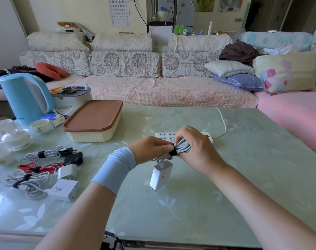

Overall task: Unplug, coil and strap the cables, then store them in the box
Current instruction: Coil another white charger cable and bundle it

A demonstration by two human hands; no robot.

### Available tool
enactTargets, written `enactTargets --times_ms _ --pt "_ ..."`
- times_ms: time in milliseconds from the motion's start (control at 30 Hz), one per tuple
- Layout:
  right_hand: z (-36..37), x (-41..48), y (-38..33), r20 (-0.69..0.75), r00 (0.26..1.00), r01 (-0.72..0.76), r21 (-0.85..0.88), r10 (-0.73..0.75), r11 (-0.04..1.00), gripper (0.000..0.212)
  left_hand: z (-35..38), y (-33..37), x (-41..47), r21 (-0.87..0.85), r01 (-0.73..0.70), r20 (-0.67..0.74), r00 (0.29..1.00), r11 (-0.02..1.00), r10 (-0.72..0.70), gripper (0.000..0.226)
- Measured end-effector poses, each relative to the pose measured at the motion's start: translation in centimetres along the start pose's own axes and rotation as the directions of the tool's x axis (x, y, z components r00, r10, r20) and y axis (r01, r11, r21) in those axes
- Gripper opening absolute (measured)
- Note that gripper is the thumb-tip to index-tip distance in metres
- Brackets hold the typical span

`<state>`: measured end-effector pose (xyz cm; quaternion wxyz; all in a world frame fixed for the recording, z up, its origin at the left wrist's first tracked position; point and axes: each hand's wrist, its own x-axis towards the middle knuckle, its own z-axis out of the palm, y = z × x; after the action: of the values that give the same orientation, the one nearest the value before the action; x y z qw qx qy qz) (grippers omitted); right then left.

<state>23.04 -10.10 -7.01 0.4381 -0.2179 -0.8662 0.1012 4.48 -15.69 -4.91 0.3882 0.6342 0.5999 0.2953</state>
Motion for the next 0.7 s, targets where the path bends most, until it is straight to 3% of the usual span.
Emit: enactTargets --times_ms 67,167,267,333,367,467,500,567,633,700 --pt "0.2 0.1 0.1 0.01 1.0 -0.01 0.004 0.01 1.0 0.031 0.0 -0.2 0.0 -0.049 -0.005 0.022 1.0 0.999 0.006 0.018" --pt "0.7 0.3 0.5 0.039 0.993 -0.107 -0.006 0.107 0.994 0.042 0.3 -0.6 0.6 0.014 0.002 -0.078 0.997 1.0 -0.001 0.015" --pt "1.0 0.2 1.2 0.092 0.945 -0.309 -0.051 0.312 0.95 0.079 0.8 -0.7 1.1 -0.072 0.042 -0.192 0.98 0.997 -0.055 0.009" --pt "0.8 0.1 1.2 0.209 0.833 -0.524 0.006 0.512 0.852 0.095 0.9 -0.6 1.2 -0.204 0.042 -0.282 0.954 0.978 -0.1 0.009" --pt "0.9 0.1 1.0 0.301 0.743 -0.643 0.072 0.598 0.763 0.094 1.0 -0.4 1.2 -0.256 0.036 -0.333 0.935 0.966 -0.123 0.009" --pt "2.0 0.0 0.2 0.578 0.505 -0.856 0.242 0.641 0.457 0.08 1.2 -0.2 1.0 -0.416 0.017 -0.451 0.864 0.909 -0.223 0.01" --pt "2.8 -0.1 -0.2 0.635 0.476 -0.865 0.216 0.608 0.453 0.081 1.3 -0.3 0.9 -0.477 0.006 -0.466 0.846 0.879 -0.259 0.013" --pt "4.6 -0.3 -1.3 0.67 0.482 -0.81 0.093 0.565 0.579 0.091 1.0 -0.8 0.4 -0.558 -0.01 -0.466 0.831 0.83 -0.304 0.017" --pt "6.1 -0.1 -2.4 0.611 0.538 -0.715 -0.034 0.581 0.698 0.076 0.2 -1.9 -0.3 -0.584 -0.007 -0.457 0.829 0.812 -0.322 0.011" --pt "6.9 0.5 -3.1 0.564 0.593 -0.628 -0.122 0.574 0.769 0.073 -1.3 -3.4 -1.2 -0.516 0.043 -0.469 0.821 0.855 -0.325 0.03"
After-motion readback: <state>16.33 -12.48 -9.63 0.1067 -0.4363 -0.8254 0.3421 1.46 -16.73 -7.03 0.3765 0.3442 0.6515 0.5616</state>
